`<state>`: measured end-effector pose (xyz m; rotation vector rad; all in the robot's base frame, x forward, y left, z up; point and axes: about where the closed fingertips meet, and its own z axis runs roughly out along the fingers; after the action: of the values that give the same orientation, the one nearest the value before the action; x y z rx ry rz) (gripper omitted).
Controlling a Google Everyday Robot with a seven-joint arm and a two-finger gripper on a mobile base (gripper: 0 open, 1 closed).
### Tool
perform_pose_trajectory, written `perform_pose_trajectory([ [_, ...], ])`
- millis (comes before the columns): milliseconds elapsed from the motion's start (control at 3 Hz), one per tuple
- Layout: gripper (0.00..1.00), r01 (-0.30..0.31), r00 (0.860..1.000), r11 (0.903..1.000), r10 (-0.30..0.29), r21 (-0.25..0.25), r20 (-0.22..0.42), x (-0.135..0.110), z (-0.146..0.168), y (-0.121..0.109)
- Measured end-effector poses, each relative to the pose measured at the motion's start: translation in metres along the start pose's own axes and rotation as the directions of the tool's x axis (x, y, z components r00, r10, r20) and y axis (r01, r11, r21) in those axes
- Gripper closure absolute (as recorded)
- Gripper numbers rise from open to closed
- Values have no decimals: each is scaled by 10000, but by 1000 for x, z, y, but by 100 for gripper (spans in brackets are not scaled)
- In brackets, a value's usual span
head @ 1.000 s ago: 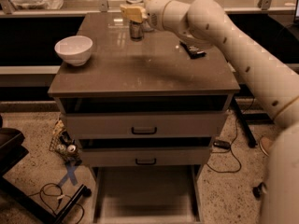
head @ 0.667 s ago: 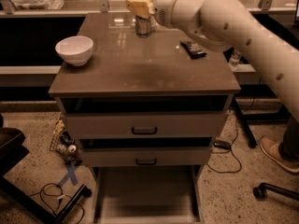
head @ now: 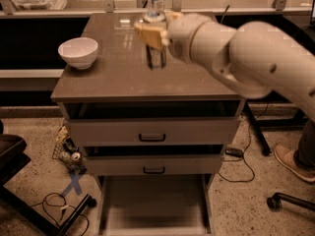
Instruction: Place redbull can into bottom drawer
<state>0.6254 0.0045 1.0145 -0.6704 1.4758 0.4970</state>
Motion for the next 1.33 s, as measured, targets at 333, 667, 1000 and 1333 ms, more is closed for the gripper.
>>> perform_pose_trajectory([
  [333,100,-280,9904,9996,280,18,-1357,93,-60,27],
  [667,100,-175,9842,9998,188,91,-1763,143,-95,30],
  [1000,100,222,9882,9987,-290,-467,-1502,203,-131,28],
  [1333,100,91,9941,9956,-191,-937,-1065,253,-144,23],
])
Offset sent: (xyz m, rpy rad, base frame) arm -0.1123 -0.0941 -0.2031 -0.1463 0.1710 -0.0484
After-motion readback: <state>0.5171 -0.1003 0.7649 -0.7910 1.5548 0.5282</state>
